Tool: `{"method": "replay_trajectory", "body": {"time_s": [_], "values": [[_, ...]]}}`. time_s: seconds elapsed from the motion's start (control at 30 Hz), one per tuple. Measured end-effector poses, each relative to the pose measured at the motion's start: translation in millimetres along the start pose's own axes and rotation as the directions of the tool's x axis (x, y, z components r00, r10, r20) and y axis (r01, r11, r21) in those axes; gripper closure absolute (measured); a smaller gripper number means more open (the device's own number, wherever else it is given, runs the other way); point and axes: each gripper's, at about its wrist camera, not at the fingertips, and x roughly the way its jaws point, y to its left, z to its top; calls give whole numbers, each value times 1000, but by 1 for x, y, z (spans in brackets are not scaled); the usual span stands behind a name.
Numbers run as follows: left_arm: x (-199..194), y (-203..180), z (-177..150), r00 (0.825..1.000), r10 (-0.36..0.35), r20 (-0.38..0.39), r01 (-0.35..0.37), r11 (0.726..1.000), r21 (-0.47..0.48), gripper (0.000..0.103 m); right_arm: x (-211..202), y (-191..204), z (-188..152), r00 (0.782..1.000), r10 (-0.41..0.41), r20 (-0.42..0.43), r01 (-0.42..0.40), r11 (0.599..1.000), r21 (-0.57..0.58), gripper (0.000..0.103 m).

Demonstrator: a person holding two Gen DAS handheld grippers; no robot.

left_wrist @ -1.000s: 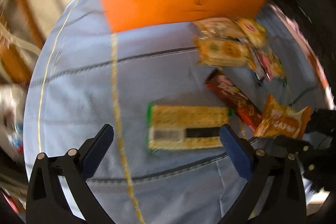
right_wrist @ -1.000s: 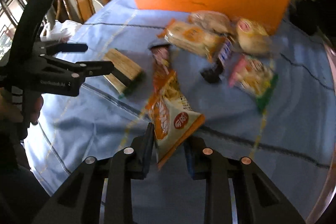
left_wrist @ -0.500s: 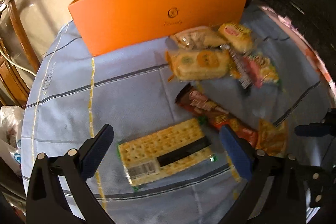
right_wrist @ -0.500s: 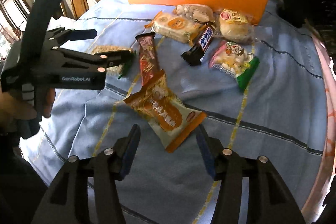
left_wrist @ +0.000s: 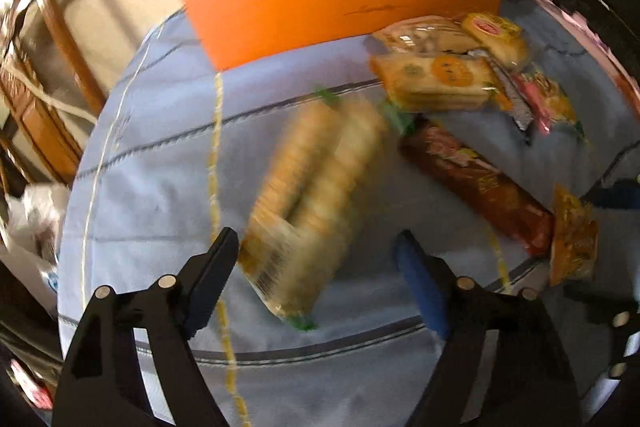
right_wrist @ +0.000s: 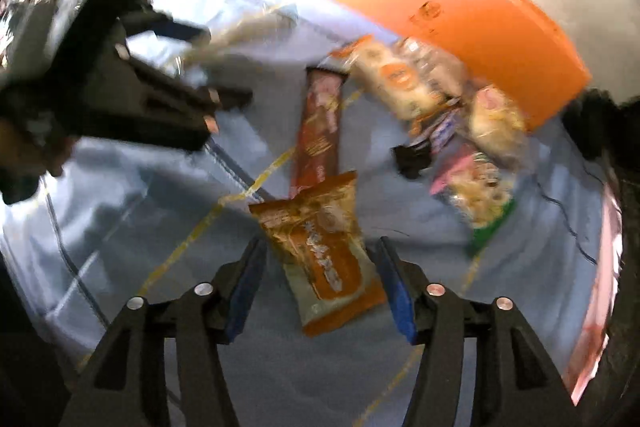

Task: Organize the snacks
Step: 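Grasp the cracker packet with the left tool while the right tool grasps the orange chip bag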

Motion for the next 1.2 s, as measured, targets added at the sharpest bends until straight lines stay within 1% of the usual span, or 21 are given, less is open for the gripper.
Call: {"method": "replay_trajectory", "body": {"time_s": [0.03,0.07,0.1,0.13,0.17,0.23,0.33,0.43,0.47,0.53,0.57,0.67,0.7,0.77,0.83,0.87,0.9,0.93,0.97,1.07,1.2], "values": [[3,9,-1,999,-41,-15,41,998,-44,24,7,1,1,1000,-5,-14,4,1000,-9,43],[4,23,-3,993,-118,-9,115,985,-125,24,8,0,2,1000,-6,2,6,1000,0,43],[2,28,-4,991,-136,-1,134,981,-137,24,9,-3,3,1000,7,-12,-6,1000,27,44],[0,30,-4,989,-149,1,148,980,-130,24,9,-6,4,999,27,-21,-26,998,59,56],[-2,32,-4,986,-166,1,165,978,-127,24,9,-8,5,998,50,-28,-47,995,93,58],[-5,38,-4,983,-183,2,181,971,-157,23,7,-6,4,999,43,-29,-40,995,92,60],[-12,55,-2,981,-196,0,191,957,-220,19,4,-6,3,998,60,-23,-57,991,118,61],[-27,67,-4,983,-177,50,183,959,-218,14,2,-9,-3,997,80,-16,-77,988,136,61],[-34,76,-4,984,-157,80,171,961,-218,11,2,-9,-5,997,79,-16,-76,988,135,61],[-34,98,-2,986,-129,108,151,959,-238,8,1,-9,-6,997,80,-11,-78,987,144,61],[-26,111,1,990,-99,96,121,959,-258,8,1,-8,-7,997,82,-6,-80,985,154,61],[-11,128,11,998,-25,53,40,951,-307,8,3,-8,-5,996,91,-5,-89,983,161,61],[-4,129,18,999,32,25,-23,956,-293,8,3,-7,-4,996,94,-6,-92,983,159,61],[7,128,23,995,102,-2,-99,961,-259,8,3,-4,-3,995,101,-12,-98,984,151,61],[17,127,29,989,147,-35,-151,954,-260,8,2,-1,-3,995,102,-18,-98,985,140,61],[21,127,31,986,162,-47,-169,949,-265,20,2,-1,-3,995,101,-22,-97,986,138,61],[24,124,30,989,138,-49,-147,953,-265,43,2,-1,-3,995,99,-26,-95,986,138,61],[22,122,30,991,130,-35,-135,954,-267,55,2,-1,-3,995,96,-27,-92,986,139,61],[21,118,31,991,131,-31,-134,959,-250,57,2,-2,-5,995,94,-26,-89,986,144,61],[17,108,26,999,33,-5,-33,973,-228,57,-1,-7,-8,996,87,-21,-82,983,163,61],[12,101,15,999,-53,12,54,971,-232,57,0,-12,-6,997,77,-6,-75,978,196,61]]}}
